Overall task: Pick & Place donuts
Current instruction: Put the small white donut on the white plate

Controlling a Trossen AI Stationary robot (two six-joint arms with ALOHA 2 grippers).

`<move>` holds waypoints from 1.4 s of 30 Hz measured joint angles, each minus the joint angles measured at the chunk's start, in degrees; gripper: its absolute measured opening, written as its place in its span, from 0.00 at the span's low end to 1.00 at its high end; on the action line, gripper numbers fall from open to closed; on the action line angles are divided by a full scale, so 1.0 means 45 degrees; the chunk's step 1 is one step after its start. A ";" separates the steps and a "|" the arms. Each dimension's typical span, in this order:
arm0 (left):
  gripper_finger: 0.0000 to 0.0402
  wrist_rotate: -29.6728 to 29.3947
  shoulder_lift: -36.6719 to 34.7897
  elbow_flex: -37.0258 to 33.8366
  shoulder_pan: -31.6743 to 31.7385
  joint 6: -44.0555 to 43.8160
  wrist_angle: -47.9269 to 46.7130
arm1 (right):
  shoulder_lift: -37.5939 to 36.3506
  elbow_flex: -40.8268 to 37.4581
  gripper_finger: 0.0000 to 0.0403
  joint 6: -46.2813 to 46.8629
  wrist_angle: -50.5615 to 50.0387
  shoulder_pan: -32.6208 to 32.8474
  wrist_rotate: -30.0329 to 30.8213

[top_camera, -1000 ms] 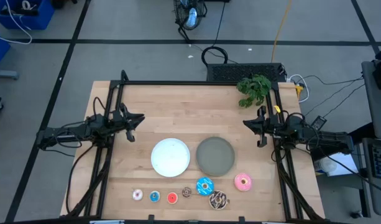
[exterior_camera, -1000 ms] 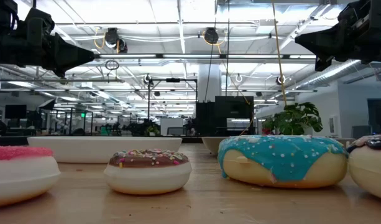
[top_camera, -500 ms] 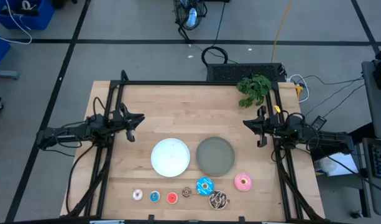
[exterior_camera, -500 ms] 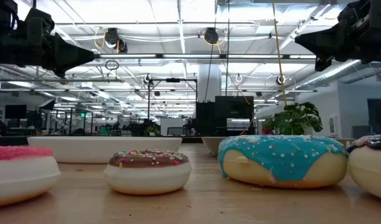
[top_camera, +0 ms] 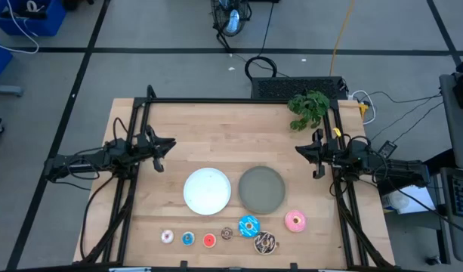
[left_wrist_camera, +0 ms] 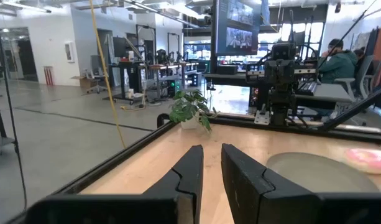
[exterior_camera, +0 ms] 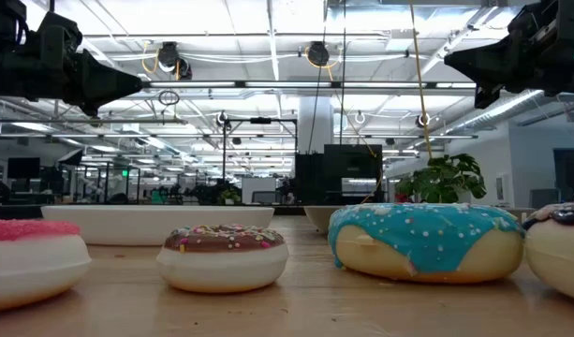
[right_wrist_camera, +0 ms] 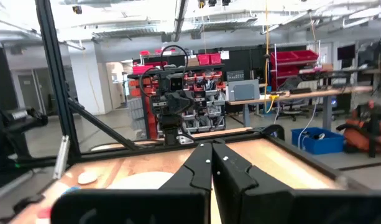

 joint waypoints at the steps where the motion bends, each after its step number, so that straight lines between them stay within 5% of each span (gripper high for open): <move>1: 0.16 0.0000 0.0000 0.0000 0.0000 -0.0339 0.0000 | 0.0000 -0.0003 0.00 0.0166 -0.0001 0.0000 -0.0002; 25: 0.16 0.0643 0.0015 -0.0003 0.0005 -0.4087 0.0114 | 0.0000 0.0001 0.00 0.0236 0.0013 0.0005 0.0001; 29: 0.16 0.3244 0.0292 0.0226 -0.0114 -0.3891 0.0624 | 0.0000 -0.0002 0.00 -0.0202 0.0022 0.0005 0.0040; 33: 0.16 0.3895 0.1479 0.1708 -0.0878 -0.3087 -0.0080 | 0.0000 -0.0002 0.00 -0.1012 0.0023 0.0005 0.0031; 42: 0.16 -0.0437 0.7031 0.8589 -0.3319 -0.2056 -0.7309 | 0.0000 0.0000 0.00 -0.1352 0.0023 0.0009 -0.0018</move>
